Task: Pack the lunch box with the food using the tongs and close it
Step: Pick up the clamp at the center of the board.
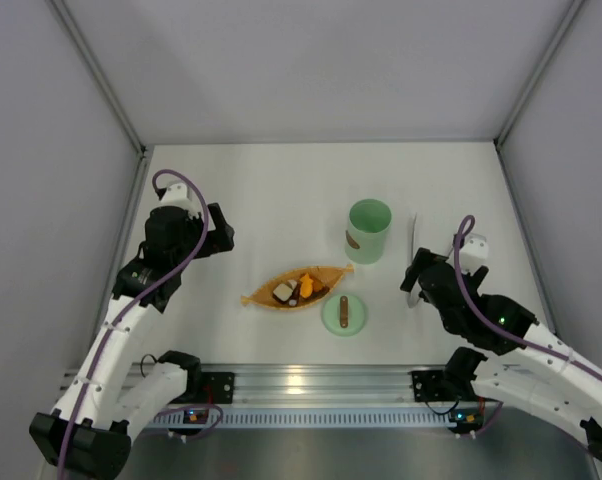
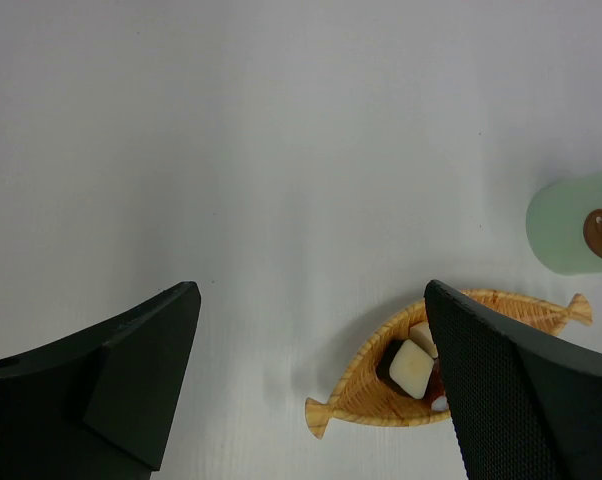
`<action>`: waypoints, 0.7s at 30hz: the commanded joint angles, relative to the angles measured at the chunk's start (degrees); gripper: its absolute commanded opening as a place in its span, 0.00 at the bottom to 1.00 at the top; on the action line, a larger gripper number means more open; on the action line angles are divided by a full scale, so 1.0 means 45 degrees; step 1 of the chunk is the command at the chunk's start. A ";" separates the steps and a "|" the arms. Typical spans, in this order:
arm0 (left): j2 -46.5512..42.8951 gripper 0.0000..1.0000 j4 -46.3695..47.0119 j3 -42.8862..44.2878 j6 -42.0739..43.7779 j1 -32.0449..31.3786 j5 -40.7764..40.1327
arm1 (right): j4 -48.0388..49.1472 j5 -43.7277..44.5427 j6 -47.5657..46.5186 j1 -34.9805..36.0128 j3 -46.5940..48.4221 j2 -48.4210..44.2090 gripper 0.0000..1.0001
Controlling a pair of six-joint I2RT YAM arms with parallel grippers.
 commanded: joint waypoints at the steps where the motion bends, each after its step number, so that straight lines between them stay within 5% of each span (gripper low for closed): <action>1: 0.0052 0.99 0.0235 0.0157 0.0100 0.0044 0.0005 | -0.0260 0.0388 0.0246 -0.0095 0.0377 0.0108 1.00; 14: 0.0052 0.99 0.0216 0.0157 0.0120 0.0044 0.0025 | -0.0417 0.0623 0.0753 -0.0250 0.0300 0.0889 0.99; 21: -0.0007 0.99 0.0235 0.0176 0.0120 0.0044 0.0025 | 0.1416 -0.1074 0.0013 -0.2551 -0.0753 0.2624 0.99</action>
